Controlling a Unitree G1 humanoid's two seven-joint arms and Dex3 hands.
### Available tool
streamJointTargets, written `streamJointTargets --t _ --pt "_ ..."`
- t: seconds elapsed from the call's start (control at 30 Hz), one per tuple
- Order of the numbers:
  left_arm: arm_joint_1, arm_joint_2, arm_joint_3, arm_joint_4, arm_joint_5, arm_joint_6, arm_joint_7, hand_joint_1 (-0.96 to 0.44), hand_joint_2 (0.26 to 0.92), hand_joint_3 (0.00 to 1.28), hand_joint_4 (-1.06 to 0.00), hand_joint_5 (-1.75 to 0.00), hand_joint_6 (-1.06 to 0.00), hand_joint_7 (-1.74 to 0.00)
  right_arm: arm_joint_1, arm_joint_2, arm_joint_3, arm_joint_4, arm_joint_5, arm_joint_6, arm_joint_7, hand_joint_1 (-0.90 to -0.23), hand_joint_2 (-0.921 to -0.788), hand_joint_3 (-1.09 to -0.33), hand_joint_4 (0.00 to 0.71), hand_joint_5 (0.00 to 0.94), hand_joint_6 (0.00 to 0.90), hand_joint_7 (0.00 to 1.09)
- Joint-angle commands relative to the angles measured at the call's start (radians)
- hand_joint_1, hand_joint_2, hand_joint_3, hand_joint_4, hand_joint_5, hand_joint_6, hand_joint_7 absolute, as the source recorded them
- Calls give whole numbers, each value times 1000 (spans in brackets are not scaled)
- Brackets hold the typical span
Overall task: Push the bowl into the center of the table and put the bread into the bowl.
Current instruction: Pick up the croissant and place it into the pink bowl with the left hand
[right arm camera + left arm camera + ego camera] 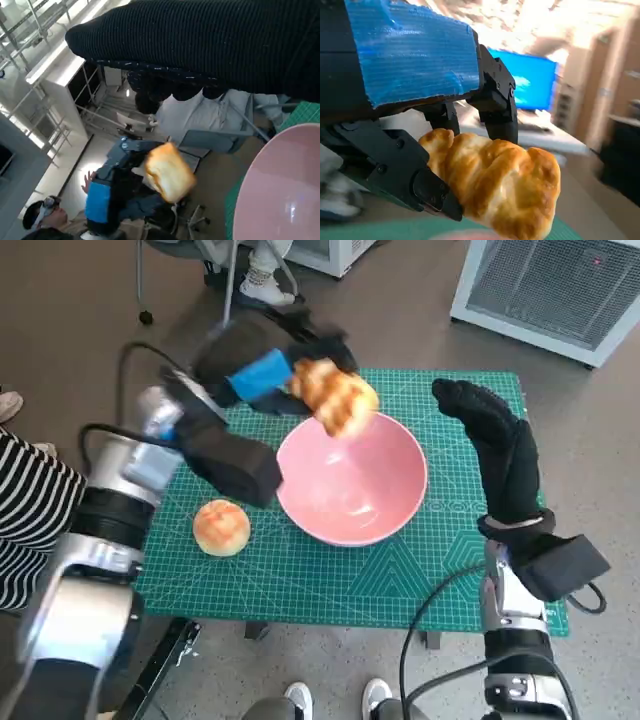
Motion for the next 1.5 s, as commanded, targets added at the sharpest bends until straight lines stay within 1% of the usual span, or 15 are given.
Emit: streamJointTargets --t 0.03,0.27,0.43,0.5,0.57,0.6,0.63,0.67,0.7,0.73,0.77,0.87,0.97,1.27,1.5 --pt "5 -48 -30 54 4 -38 -42 1 920 88 -642 -1235 -629 -1147 33 3 -2 -2 9 23 6 -782 -921 -774 164 1 -1 540" --pt "-11 -101 -56 120 6 -53 -92 1 920 113 -630 -1271 -587 -1168 43 3 -1 -17 -2 27 -6 -781 -921 -775 164 0 -1 544" --pt "-18 -123 -72 157 21 -15 -108 1 921 153 -584 -1318 -545 -1213 51 0 -2 -25 -11 23 -14 -773 -921 -778 164 0 -1 544" --pt "-17 -127 -80 163 26 5 -120 1 921 186 -538 -1334 -512 -1274 54 -1 -3 -27 -13 22 -15 -770 -921 -780 164 1 -1 544" --pt "-14 -127 -88 164 32 29 -139 1 921 270 -408 -1405 -447 -1397 57 -3 -4 -30 -12 22 -15 -769 -921 -782 164 1 -1 546" --pt "-12 -126 -91 163 35 39 -147 3 892 265 -365 -1230 -392 -1279 58 -4 -4 -31 -11 21 -15 -769 -921 -783 164 1 -1 546" --pt "-9 -123 -92 161 35 49 -163 5 863 234 -355 -871 -375 -987 59 -4 -4 -31 -10 21 -15 -769 -921 -784 164 0 -1 547" --pt "-5 -120 -91 159 31 56 -184 -2 845 181 -331 -568 -360 -720 60 -5 -5 -31 -8 20 -13 -769 -921 -784 163 0 -1 547" --pt "-3 -118 -89 156 27 60 -199 -12 835 157 -312 -454 -348 -614 60 -6 -6 -31 -6 20 -12 -769 -921 -785 162 0 -1 547" --pt "-1 -117 -87 154 24 63 -209 -26 823 119 -285 -291 -334 -451 61 -6 -6 -31 -6 19 -12 -769 -921 -785 160 0 -1 548" --pt "2 -113 -80 149 13 63 -229 -34 817 91 -268 -186 -330 -339 61 -6 -7 -30 -4 18 -12 -769 -921 -785 159 0 -1 548" --pt "10 -106 -62 136 -14 61 -274 -87 800 49 -213 -61 -300 -186 60 -6 -10 -25 1 17 -10 -768 -921 -784 159 0 -1 549" --pt "25 -94 -36 128 -54 33 -306 -143 796 33 -165 -20 -271 -120 58 -3 -13 -23 13 21 -5 -767 -921 -781 160 1 -1 553" --pt "63 -42 33 104 -142 -23 -365 -270 801 19 -100 -1 -224 -60 57 6 -16 -23 31 22 4 -769 -921 -776 161 2 -1 559" --pt "140 49 110 -14 -231 -60 -414 -289 802 12 -97 -1 -229 -51 58 14 -13 -23 32 15 8 -769 -921 -776 161 1 -1 559"
